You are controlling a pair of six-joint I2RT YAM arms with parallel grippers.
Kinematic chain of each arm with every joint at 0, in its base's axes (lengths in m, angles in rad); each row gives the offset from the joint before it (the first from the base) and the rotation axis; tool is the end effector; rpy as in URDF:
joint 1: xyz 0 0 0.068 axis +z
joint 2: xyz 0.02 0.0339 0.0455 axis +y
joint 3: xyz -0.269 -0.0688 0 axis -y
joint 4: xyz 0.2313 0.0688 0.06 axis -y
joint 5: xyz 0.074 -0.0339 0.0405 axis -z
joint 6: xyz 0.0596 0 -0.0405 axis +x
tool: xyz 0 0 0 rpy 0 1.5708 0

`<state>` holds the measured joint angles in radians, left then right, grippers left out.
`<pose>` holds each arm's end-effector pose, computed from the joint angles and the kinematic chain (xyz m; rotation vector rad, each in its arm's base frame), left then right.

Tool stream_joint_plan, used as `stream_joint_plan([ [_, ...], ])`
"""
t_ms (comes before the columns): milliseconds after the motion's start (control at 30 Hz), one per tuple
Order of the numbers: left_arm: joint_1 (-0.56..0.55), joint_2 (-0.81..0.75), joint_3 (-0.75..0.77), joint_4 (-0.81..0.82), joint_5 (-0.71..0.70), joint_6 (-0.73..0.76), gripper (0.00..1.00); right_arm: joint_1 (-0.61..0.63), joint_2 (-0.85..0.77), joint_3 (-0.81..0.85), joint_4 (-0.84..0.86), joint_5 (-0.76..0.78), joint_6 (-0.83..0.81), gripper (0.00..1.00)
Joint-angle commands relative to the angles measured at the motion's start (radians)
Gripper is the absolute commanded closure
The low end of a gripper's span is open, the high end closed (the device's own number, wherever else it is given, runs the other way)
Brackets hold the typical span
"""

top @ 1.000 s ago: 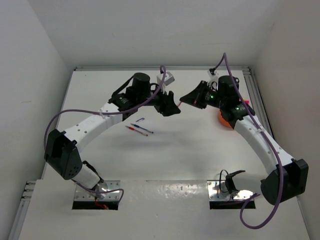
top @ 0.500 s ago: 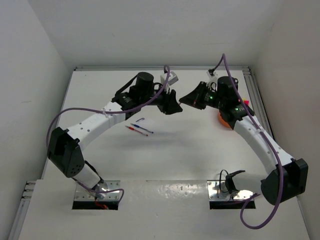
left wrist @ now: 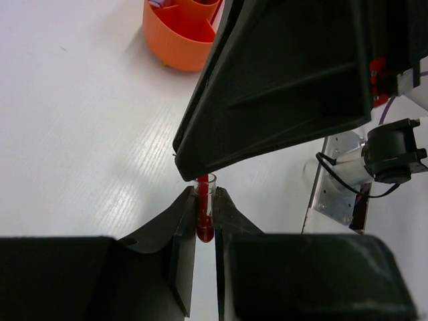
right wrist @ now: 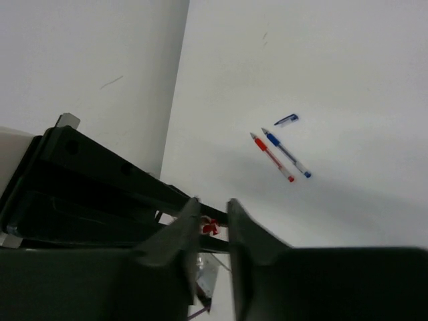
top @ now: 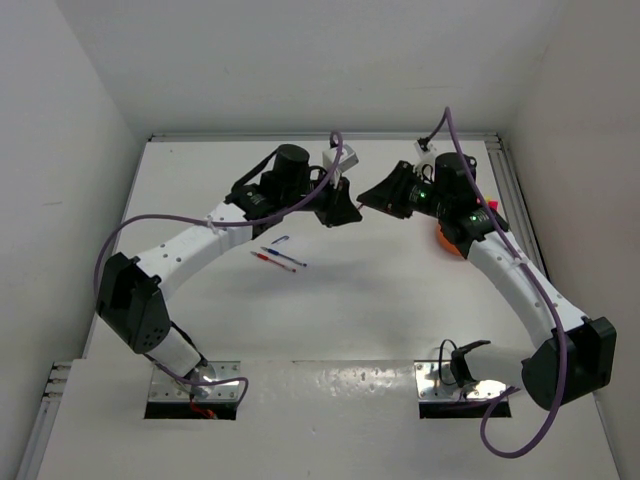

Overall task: Sort the stationery into containers
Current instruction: Move the pen to the center of the board.

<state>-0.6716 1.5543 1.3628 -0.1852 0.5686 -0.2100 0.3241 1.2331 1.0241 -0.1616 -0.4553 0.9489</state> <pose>0.2693 -0.2551 0.3516 0.8520 1.8731 -1.1189 0.2651 0.1167 0.3318 0.3288 2.1018 1.2460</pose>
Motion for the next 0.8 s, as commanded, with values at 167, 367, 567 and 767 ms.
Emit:
stream_joint_plan([
  [167, 0.138, -0.077, -0.039, -0.042, 0.065, -0.002, 1.00, -0.101, 0.008, 0.132, -0.021, 0.027, -0.278, 0.50],
  [367, 0.338, -0.134, -0.122, -0.047, 0.092, -0.052, 1.00, -0.116, 0.101, 0.154, -0.128, -0.147, -0.632, 0.81],
  [567, 0.521, -0.126, -0.154, 0.016, 0.151, -0.183, 1.00, 0.255, 0.245, 0.183, -0.225, -0.062, -1.021, 0.89],
  [767, 0.665, -0.184, -0.162, 0.009, 0.125, -0.160, 1.00, 0.464, 0.454, 0.273, -0.190, 0.053, -1.137, 0.88],
])
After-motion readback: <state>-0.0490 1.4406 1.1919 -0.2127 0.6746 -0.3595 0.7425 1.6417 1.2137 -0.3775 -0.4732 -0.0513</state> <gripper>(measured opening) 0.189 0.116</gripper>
